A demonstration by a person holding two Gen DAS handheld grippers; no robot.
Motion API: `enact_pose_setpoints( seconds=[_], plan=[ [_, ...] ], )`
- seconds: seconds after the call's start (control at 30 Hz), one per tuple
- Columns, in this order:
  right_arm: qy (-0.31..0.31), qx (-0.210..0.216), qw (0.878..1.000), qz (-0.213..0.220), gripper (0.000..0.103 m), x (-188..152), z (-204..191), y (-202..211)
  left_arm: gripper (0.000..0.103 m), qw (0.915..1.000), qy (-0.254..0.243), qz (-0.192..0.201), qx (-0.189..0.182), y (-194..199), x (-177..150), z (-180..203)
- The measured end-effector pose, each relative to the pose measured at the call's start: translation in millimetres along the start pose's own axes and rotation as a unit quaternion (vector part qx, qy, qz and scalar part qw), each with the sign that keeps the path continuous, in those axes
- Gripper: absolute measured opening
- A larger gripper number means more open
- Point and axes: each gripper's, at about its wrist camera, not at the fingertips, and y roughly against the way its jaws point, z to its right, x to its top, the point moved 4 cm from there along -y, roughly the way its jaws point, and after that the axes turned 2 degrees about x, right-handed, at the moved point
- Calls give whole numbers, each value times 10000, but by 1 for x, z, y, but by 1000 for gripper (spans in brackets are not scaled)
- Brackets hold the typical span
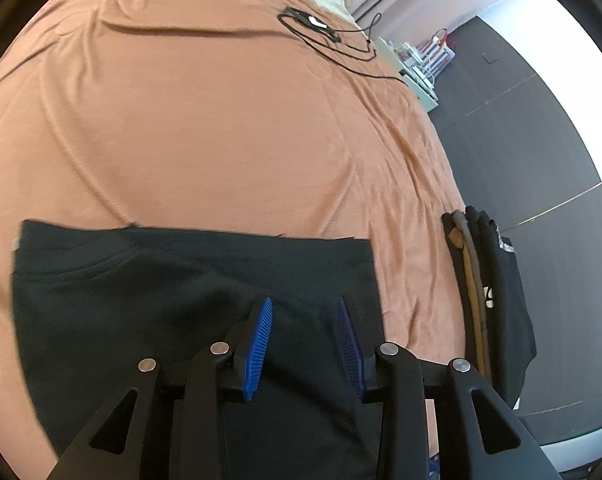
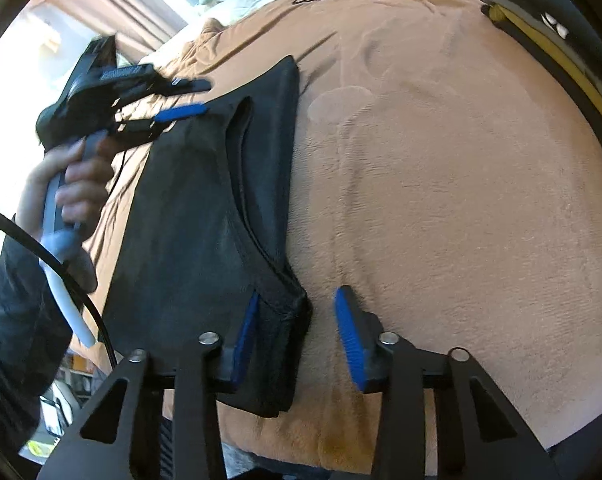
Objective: Fold small clothes
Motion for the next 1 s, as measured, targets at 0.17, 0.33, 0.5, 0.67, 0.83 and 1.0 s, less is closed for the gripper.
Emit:
enact_pose_setpoints(
  seconds=[0.17,0.33,0.5,0.67,0.83,1.0],
  plan=[
    [-127,50,9999,31,33,-3,1,2,35,9998,-171,-31,46,8,-8,-1],
    [-132,80,9999,13,33,-7,1,4,28,9988,-414,-249,56,-3,-20,7],
    [-88,110,9999,-51,33,-9,-1,5,23,9976,-432,-512,157,-28,-26,8],
    [-47,123,9999,-109,33,-12,-2,3,23,9980,-387,-456,180,-40,-18,13],
    [-142,239,9995,-128,33,-13,-1,2,23,9980,-392,-393,294,-47,-6,17],
    [-339,425,9984,-151,33,-12,6,3,23,9983,-342,-408,234,-39,-6,15]
  ],
)
